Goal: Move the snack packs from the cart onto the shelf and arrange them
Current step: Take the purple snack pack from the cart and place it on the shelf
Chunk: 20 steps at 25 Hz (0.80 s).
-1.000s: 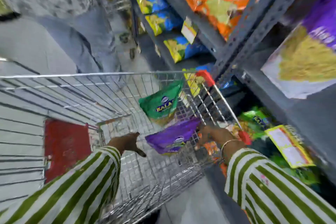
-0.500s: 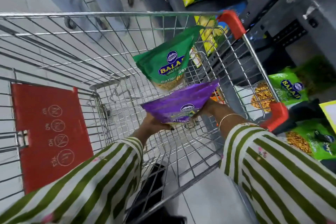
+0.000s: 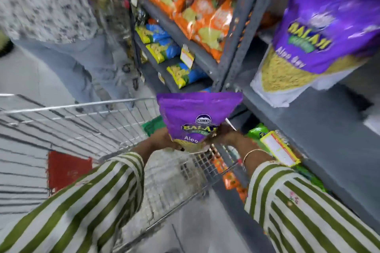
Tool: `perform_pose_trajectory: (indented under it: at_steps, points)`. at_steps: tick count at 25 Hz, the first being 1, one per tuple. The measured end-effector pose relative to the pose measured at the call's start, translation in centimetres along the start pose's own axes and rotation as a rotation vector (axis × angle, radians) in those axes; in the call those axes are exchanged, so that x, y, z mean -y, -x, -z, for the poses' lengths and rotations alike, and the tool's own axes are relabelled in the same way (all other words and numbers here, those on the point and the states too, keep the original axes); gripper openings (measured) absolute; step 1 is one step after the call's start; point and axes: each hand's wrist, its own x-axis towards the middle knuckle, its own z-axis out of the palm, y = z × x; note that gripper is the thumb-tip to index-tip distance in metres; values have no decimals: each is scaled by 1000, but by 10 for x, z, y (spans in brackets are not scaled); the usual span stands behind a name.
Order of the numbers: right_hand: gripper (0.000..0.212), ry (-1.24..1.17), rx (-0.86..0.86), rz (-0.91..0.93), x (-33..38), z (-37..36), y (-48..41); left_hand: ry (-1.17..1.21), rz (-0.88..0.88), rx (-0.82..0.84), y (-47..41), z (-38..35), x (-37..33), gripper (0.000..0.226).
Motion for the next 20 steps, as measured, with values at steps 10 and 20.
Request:
perform_pose_trajectory:
  at_steps: [10, 20]
  points:
    - [71, -274, -540, 167, -15, 132, 216, 59, -365, -15, 20, -9, -248, 68]
    - [55, -540, -909, 1, -173, 166, 346, 53, -526, 262, 8, -188, -391, 73]
